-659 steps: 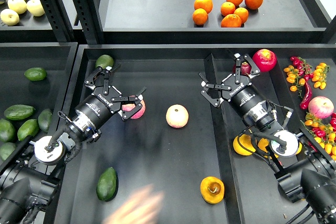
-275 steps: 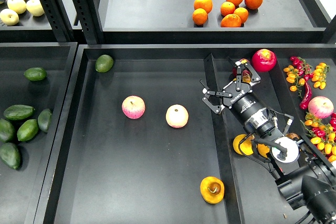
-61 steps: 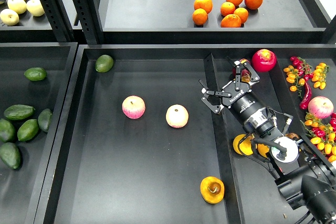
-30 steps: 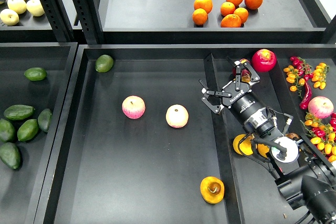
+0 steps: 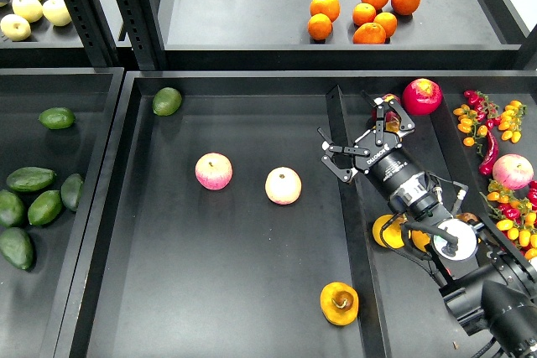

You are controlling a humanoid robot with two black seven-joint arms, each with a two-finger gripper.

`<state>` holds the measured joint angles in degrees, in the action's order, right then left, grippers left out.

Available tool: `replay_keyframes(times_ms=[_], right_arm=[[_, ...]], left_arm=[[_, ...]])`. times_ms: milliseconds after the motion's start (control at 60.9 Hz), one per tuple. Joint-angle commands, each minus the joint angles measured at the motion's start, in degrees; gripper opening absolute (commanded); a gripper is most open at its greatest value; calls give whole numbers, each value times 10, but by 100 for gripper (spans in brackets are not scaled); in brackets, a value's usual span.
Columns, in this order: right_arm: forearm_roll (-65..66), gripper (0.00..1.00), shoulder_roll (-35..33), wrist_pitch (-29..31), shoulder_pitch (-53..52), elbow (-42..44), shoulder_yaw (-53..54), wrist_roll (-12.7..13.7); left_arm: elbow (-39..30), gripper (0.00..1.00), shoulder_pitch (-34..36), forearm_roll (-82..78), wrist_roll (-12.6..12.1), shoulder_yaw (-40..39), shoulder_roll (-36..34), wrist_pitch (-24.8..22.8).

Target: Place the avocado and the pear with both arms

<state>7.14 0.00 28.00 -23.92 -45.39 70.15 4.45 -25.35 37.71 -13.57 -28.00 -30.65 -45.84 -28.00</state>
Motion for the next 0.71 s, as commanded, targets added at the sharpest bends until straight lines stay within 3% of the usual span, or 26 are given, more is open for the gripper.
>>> replay_keyframes(times_ms=[0,131,312,460,690], right_arm=[[1,99,0,0,-1,0,1,0],[1,99,0,0,-1,3,5,0],[2,99,0,0,-1,6,5,1],[3,99,0,0,0,6,6,9],[6,99,0,0,-2,1,3,10]], left_arm=[[-18,90,-1,3,0,-63,7,0],[-49,90,-1,35,0,-150,33,0],[-135,89,-22,63,0,-229,66,0],[-165,89,-28,64,0,-281,96,0],[-232,88,-59,63,0,-382,195,0]])
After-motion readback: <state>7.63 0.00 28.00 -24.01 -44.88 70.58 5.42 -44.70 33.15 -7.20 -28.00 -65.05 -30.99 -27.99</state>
